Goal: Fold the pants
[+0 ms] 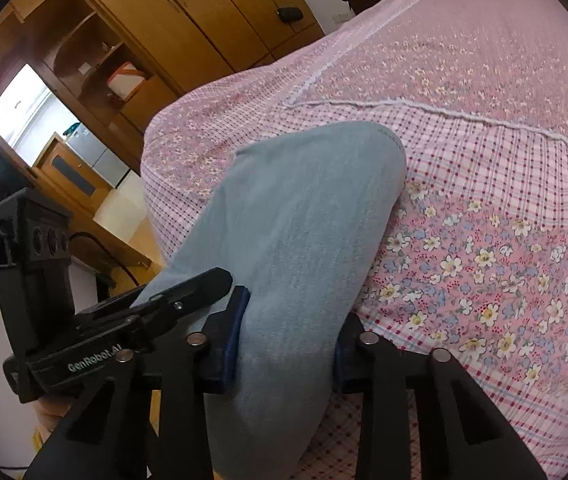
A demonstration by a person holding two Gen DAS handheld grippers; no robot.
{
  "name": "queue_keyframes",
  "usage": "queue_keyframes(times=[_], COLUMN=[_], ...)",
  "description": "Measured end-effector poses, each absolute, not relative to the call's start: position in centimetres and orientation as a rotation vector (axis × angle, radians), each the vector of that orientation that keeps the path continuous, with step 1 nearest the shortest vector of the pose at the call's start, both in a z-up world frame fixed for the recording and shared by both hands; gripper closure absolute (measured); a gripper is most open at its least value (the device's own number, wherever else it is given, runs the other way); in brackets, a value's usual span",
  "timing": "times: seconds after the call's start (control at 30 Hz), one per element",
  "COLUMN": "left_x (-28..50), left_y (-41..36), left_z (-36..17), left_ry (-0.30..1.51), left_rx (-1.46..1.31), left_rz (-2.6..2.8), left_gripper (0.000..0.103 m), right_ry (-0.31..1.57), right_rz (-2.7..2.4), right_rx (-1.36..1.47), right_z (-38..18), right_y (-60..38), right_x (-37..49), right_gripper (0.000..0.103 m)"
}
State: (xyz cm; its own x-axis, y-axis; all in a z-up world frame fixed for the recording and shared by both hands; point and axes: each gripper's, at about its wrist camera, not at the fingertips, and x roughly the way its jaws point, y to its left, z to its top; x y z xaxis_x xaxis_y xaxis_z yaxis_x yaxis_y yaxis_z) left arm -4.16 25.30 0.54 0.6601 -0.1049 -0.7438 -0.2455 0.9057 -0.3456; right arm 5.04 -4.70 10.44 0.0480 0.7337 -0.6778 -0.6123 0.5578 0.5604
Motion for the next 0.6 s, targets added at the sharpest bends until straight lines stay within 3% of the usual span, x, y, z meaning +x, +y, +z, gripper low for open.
queue_keyframes(times=[0.33,0.4,0.47,0.5,0.53,0.6], left_x=[-5.4,-5.0,-4.2,-3.9,-3.6,-3.6], left_y=[23.6,23.3,23.0,22.9,23.0,23.6], left_z=[3.1,2.8,1.9,1.4,1.0,0.7], left_ry=[0.813,0.825,0.861,0.879,0.884,0.873], left_rx=[-0.419,-0.405,-0.382,-0.376,-0.392,-0.46], left_rz=[0.032,0.038,0.097,0.119,0.117,0.082], left_gripper=[0.063,0.058,0.039,0.038,0.038,0.048], right_ry=[1.084,1.1,1.125,1.139,1.152,1.154], right_rz=[1.069,1.059,1.041,1.03,1.021,1.018], right_rx=[0.195,0.183,0.169,0.163,0.155,0.158], right_z=[13.4,13.1,12.3,11.8,11.3,10.8], right_y=[-7.5,-7.9,-7.7,-7.6,-7.4,-7.4], right_x=[4.6,4.8,5.1,5.2,5.3,5.4], right_gripper=[0.074,0.074,0.074,0.074,0.074,0.074])
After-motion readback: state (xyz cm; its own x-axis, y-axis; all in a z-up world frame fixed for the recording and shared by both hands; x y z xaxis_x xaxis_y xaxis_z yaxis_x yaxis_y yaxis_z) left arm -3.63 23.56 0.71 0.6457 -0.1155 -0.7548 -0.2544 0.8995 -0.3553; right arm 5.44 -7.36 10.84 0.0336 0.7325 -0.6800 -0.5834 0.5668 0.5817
